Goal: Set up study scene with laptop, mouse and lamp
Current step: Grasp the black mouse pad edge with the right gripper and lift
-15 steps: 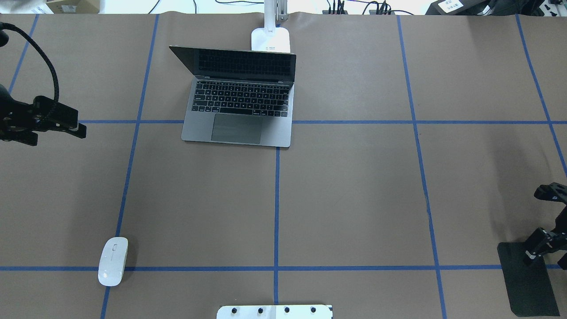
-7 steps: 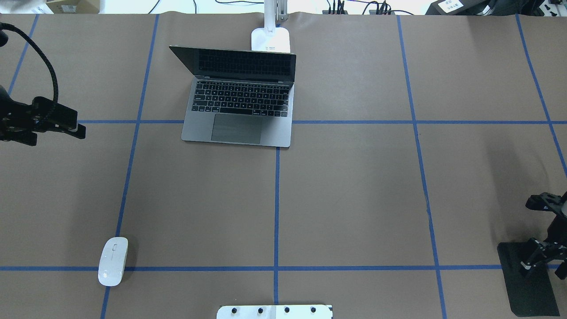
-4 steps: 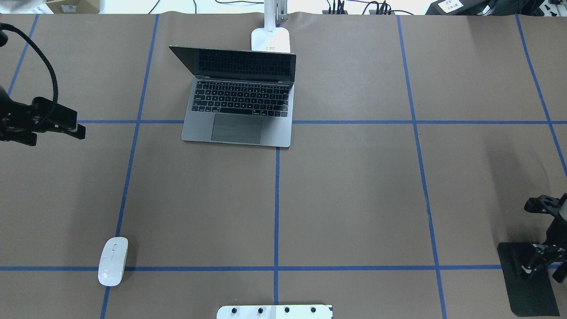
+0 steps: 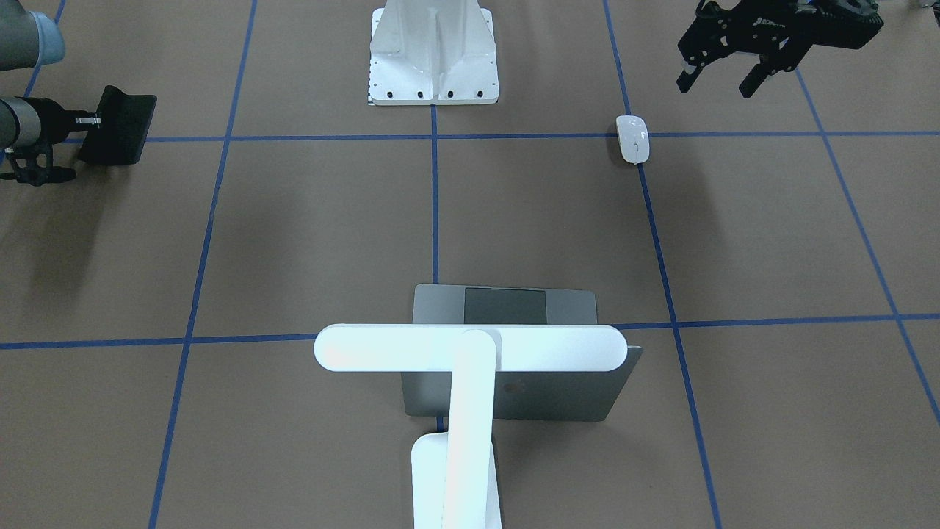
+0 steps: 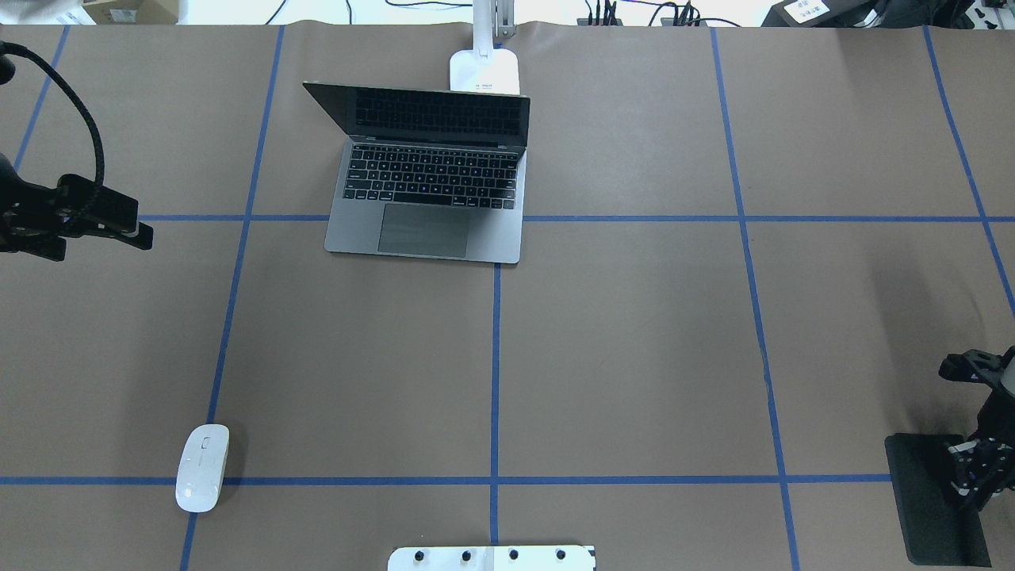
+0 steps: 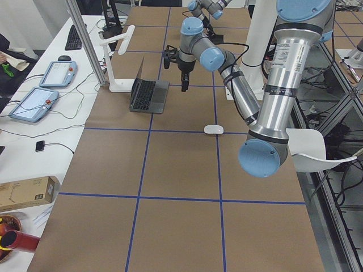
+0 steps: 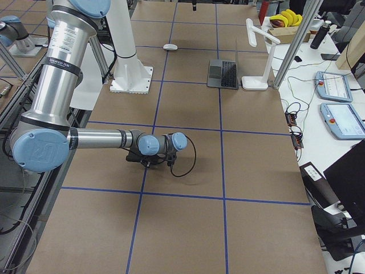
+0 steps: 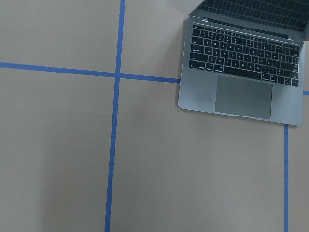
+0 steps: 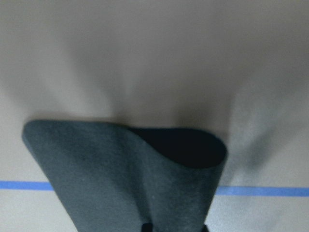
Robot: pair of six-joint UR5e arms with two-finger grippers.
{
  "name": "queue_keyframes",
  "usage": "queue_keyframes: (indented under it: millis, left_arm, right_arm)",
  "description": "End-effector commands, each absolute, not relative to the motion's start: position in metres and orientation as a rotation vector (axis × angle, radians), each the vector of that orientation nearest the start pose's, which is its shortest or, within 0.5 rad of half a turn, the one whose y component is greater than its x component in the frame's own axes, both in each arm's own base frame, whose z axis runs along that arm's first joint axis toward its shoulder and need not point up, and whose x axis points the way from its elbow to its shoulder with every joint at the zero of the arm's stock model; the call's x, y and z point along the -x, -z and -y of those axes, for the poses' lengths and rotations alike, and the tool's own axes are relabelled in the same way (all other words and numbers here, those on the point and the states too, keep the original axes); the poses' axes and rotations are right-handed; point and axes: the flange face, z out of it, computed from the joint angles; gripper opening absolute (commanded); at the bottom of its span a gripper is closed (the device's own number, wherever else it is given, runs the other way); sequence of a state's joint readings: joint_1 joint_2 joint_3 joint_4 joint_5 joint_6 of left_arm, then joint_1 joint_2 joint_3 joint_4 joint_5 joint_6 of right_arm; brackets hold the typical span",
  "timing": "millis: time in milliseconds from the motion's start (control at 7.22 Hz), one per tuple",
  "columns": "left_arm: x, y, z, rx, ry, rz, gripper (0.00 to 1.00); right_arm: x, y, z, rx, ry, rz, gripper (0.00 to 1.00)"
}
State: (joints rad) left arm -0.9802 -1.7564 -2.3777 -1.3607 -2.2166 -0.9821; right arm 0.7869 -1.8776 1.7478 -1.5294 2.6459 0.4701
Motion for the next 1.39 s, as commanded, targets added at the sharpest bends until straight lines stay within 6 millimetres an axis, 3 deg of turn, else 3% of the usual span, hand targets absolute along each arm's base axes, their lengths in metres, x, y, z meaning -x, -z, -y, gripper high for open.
queue_keyframes:
  millis: [0, 416, 693, 831, 970, 1247]
  left_arm:
    - [-0.172, -0.238, 0.390, -0.100, 0.109, -0.964, 0.99]
    - [-0.170, -0.241, 0.390, -0.121, 0.056, -0.952, 0.99]
    - [-0.153, -0.249, 0.399, -0.109, 0.005, -0.928, 0.99]
    - [-0.154, -0.257, 0.404, -0.090, -0.017, -0.914, 0.99]
    - [-0.150, -0.272, 0.419, -0.084, -0.017, -0.891, 0.99]
    - [-0.122, -0.331, 0.470, -0.080, -0.049, -0.814, 0.99]
  right_arm:
    - [0.220, -0.667, 0.286, 0.686, 0.240, 0.834, 0.00]
    - [0.231, -0.606, 0.315, 0.597, 0.230, 0.895, 0.00]
    - [0.240, -0.563, 0.368, 0.487, 0.210, 0.934, 0.00]
    - [0.232, -0.536, 0.400, 0.439, 0.170, 0.958, 0.00]
    - [0.219, -0.515, 0.425, 0.379, 0.141, 0.977, 0.00]
    - [0.195, -0.470, 0.469, 0.271, 0.092, 0.994, 0.00]
